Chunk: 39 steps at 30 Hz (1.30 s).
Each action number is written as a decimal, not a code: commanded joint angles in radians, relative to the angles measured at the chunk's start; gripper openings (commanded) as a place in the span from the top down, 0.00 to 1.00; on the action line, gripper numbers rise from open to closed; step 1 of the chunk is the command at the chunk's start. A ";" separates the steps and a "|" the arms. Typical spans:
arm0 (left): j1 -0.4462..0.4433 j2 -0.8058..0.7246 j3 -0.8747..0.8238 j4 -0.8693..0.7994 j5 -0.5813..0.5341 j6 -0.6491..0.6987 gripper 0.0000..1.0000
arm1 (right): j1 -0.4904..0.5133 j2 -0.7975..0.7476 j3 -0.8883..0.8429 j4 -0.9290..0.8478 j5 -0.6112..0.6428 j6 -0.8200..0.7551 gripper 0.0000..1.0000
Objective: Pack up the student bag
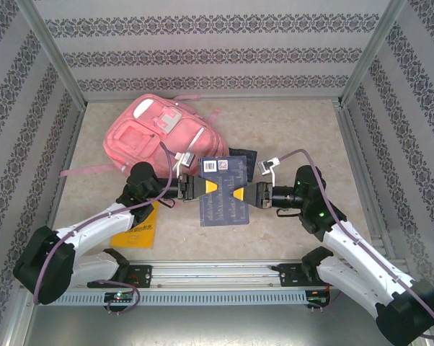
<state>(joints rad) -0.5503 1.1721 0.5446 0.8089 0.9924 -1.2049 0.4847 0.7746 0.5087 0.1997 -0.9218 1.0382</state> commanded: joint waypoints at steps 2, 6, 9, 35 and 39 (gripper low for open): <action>-0.007 -0.072 -0.008 0.102 -0.196 -0.008 1.00 | 0.051 -0.117 -0.109 0.274 0.224 0.146 0.26; -0.008 -0.078 -0.019 0.162 -0.321 -0.043 1.00 | 0.167 -0.171 -0.204 0.427 0.438 0.174 0.21; -0.007 -0.077 -0.027 0.188 -0.389 -0.056 1.00 | 0.250 -0.178 -0.252 0.515 0.578 0.172 0.22; -0.053 -0.135 -0.005 0.132 -0.603 -0.018 1.00 | 0.479 0.021 -0.283 0.692 1.017 0.055 0.11; -0.056 -0.121 -0.019 0.146 -0.611 -0.028 1.00 | 0.478 0.064 -0.207 0.683 0.970 0.006 0.11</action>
<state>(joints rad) -0.5903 1.0546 0.5034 0.9192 0.4042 -1.2526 0.9535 0.8173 0.2363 0.8391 0.0559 1.1004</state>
